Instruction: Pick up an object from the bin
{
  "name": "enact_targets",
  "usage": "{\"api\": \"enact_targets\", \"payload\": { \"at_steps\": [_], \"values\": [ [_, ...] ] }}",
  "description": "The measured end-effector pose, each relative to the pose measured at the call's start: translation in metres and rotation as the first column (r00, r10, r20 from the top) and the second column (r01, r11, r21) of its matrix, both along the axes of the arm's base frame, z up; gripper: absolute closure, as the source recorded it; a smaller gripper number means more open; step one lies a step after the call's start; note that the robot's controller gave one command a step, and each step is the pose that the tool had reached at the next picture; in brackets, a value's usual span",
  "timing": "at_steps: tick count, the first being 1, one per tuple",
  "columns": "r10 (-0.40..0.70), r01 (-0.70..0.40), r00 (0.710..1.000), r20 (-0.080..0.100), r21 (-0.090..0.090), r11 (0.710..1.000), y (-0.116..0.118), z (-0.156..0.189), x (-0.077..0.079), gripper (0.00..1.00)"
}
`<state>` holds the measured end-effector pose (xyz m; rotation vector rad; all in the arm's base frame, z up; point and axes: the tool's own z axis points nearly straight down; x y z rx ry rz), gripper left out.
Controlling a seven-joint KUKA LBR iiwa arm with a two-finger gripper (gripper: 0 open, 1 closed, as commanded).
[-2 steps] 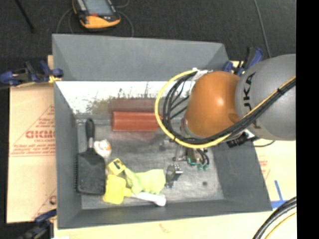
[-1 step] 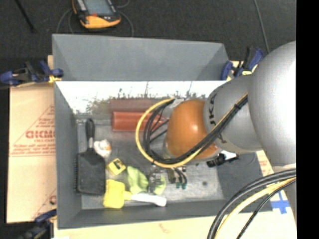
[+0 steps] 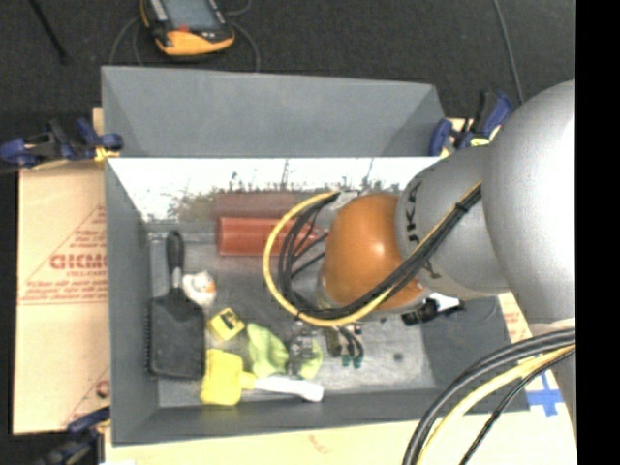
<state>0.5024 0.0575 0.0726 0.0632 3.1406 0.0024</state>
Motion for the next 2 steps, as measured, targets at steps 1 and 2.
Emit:
{"api": "enact_targets", "payload": {
  "at_steps": [1, 2],
  "values": [
    [0.061, -0.061, 0.998, -0.004, -0.002, 0.998, -0.001, 0.039, 0.009, 1.00],
    [0.116, -0.116, 0.993, -0.004, -0.002, 0.993, -0.012, 0.106, -0.002, 1.00]
  ]
}}
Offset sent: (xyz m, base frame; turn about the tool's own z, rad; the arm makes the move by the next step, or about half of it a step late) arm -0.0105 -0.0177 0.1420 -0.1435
